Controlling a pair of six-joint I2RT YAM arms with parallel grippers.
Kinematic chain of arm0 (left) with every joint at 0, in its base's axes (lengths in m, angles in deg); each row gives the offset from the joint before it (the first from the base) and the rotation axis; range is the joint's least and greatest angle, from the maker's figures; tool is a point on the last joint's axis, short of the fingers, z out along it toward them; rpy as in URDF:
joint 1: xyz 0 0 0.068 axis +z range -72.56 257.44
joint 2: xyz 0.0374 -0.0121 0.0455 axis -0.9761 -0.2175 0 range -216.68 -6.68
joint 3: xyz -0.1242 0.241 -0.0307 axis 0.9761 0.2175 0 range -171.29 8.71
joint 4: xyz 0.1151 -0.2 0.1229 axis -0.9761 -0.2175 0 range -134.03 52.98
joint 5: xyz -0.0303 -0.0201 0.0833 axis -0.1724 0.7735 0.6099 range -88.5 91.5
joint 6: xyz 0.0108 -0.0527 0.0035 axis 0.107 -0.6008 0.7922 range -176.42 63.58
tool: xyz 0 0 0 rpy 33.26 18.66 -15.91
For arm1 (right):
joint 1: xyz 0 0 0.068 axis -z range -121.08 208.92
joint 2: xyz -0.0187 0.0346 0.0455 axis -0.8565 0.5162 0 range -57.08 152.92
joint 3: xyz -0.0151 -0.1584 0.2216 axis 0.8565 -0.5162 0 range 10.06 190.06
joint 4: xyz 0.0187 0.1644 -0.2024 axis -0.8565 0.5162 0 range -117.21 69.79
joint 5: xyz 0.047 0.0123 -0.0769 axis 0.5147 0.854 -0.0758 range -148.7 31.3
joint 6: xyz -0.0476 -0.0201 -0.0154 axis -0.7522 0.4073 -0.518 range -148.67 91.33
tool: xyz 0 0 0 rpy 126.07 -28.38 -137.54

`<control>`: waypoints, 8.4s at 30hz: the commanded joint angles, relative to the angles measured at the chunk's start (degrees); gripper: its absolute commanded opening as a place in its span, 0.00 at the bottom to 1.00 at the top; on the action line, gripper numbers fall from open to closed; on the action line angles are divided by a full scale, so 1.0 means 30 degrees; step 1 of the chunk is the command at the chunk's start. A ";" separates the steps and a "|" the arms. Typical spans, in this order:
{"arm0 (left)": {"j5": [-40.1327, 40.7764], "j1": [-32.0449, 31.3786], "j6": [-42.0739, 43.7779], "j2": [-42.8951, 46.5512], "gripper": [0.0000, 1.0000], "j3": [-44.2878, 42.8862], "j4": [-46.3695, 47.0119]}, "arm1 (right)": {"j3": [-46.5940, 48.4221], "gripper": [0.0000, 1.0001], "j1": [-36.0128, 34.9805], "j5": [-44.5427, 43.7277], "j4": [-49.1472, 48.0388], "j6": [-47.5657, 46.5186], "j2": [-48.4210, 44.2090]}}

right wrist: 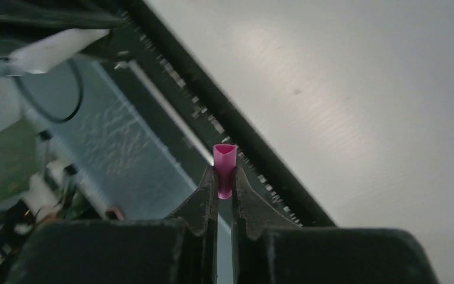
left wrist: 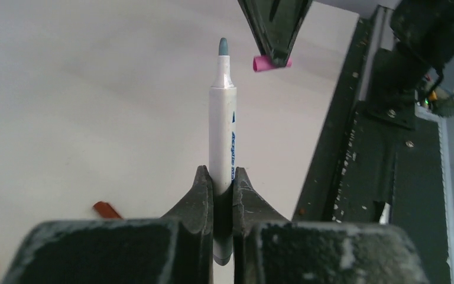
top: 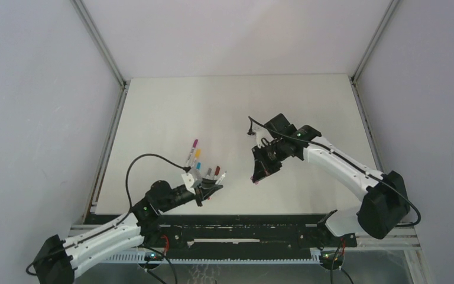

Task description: Insert the pens into the pen caps

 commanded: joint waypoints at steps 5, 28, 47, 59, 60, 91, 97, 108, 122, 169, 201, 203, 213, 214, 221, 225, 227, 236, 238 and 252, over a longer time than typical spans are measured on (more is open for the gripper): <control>0.4476 -0.6381 0.5002 -0.3750 0.00 -0.0829 0.1630 | 0.0247 0.00 -0.0201 0.7273 0.4203 -0.0841 -0.1695; 1.0163 -1.2315 0.8635 -0.5547 0.00 -0.1347 0.2347 | 0.0321 0.00 -0.1676 0.9871 0.5488 -0.1207 0.2653; 1.0237 -1.2939 0.8829 -0.5295 0.00 -0.1322 0.2362 | 0.0744 0.00 -0.2075 1.0171 0.5306 -0.1166 0.3786; 1.0009 -1.2970 0.8727 -0.5379 0.00 -0.1373 0.2372 | 0.0937 0.00 -0.2104 1.0323 0.5357 -0.1175 0.3663; 1.0001 -1.2970 0.8730 -0.5364 0.00 -0.1375 0.2361 | 0.0937 0.00 -0.2112 1.0272 0.5322 -0.1149 0.3685; 1.0545 -1.4718 0.9308 -0.3896 0.00 -0.0954 0.3231 | 0.2146 0.00 -0.3418 1.2268 0.4081 -0.1164 0.7256; 1.0673 -1.4938 0.9288 -0.3032 0.00 -0.0744 0.3646 | 0.2189 0.00 -0.3830 1.2766 0.3733 -0.1102 0.8134; 1.1556 -1.4835 0.7304 -0.2420 0.00 -0.0976 0.2054 | 0.4371 0.37 -0.1728 0.9719 0.6488 -0.2266 0.5480; 0.4600 -0.8020 -0.1748 -0.3332 0.00 -0.0933 0.3074 | 0.2758 0.49 0.1028 0.4423 -0.2143 0.3058 -0.3714; 0.4360 -0.6342 -0.7195 -0.2561 0.00 -0.2283 0.3934 | -0.5882 0.00 -0.4066 0.2048 -1.3964 0.7141 -0.6342; 0.6960 -0.6296 -0.6857 -0.4102 0.00 -0.4070 0.3269 | -0.4481 0.00 -0.6370 0.1261 -0.9274 1.0786 -0.3086; 0.7233 -0.6328 -0.6745 -0.4032 0.00 -0.4098 0.3324 | -0.4483 0.00 -0.6680 0.1467 -0.9194 1.0936 -0.2827; 0.8591 -0.5935 -0.5444 -0.3695 0.00 -0.5030 0.3085 | -0.5156 0.00 -0.7552 0.1928 -1.0068 1.2351 -0.1743; 0.8530 -0.5828 -0.5237 -0.3693 0.00 -0.5212 0.2993 | -0.5157 0.00 -0.7590 0.1910 -1.0068 1.2363 -0.1664; 0.7390 -0.4438 -0.4686 -0.3084 0.00 -0.5879 0.2663 | -0.5142 0.00 -0.8248 0.1766 -0.9128 1.1551 -0.1244; 0.6813 -0.4056 -0.4456 -0.3069 0.00 -0.6267 0.2347 | -0.5128 0.00 -0.8438 0.1628 -0.8491 1.1008 -0.1016; 0.6330 -0.3846 -0.4447 -0.3192 0.00 -0.6392 0.2358 | -0.5157 0.00 -0.8643 0.1733 -0.8527 1.0813 -0.0827; 0.4543 -0.2620 -0.4603 -0.2480 0.00 -0.6298 0.2774 | -0.5153 0.00 -0.9421 0.2778 -0.8054 0.9465 -0.0212; 0.4015 -0.2291 -0.4671 -0.2301 0.00 -0.6254 0.2851 | -0.5157 0.00 -0.9479 0.3246 -0.7950 0.9069 -0.0193; 0.2054 -0.1187 -0.3799 -0.1972 0.00 -0.6954 0.1435 | -0.5128 0.00 -1.0096 0.4898 -0.5931 0.6717 0.0424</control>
